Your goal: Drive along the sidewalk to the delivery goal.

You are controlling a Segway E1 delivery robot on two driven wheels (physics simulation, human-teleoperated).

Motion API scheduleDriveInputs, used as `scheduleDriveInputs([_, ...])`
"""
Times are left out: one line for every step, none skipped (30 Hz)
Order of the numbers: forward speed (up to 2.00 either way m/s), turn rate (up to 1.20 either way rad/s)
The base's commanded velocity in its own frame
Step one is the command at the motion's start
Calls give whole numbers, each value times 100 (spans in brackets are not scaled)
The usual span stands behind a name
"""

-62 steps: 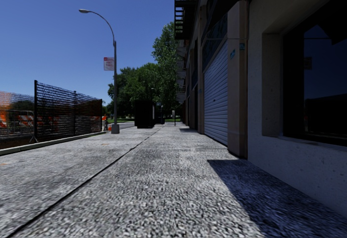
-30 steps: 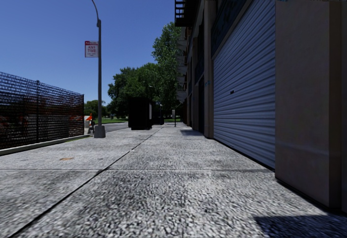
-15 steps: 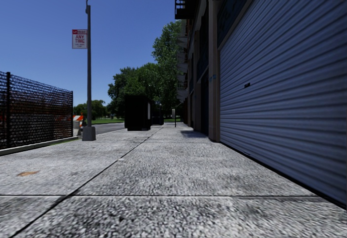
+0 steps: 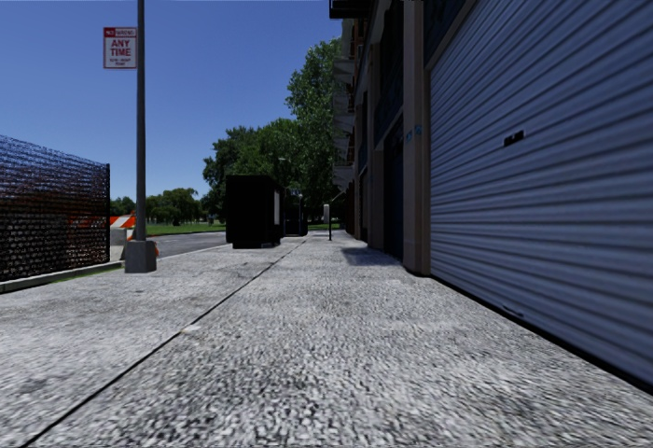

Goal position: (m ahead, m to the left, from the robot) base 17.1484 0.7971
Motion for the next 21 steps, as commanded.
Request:
scheduleDriveInputs([200, 0])
scheduleDriveInputs([200, 0])
scheduleDriveInputs([200, 0])
scheduleDriveInputs([200, 0])
scheduleDriveInputs([200, 0])
scheduleDriveInputs([200, 0])
scheduleDriveInputs([200, 0])
scheduleDriveInputs([200, 0])
scheduleDriveInputs([200, 0])
scheduleDriveInputs([200, 0])
scheduleDriveInputs([200, 0])
scheduleDriveInputs([200, 0])
scheduleDriveInputs([200, 0])
scheduleDriveInputs([200, 0])
scheduleDriveInputs([200, 0])
scheduleDriveInputs([200, 0])
scheduleDriveInputs([197, 0])
scheduleDriveInputs([195, 0])
scheduleDriveInputs([195, 0])
scheduleDriveInputs([193, 0])
scheduleDriveInputs([193, 0])
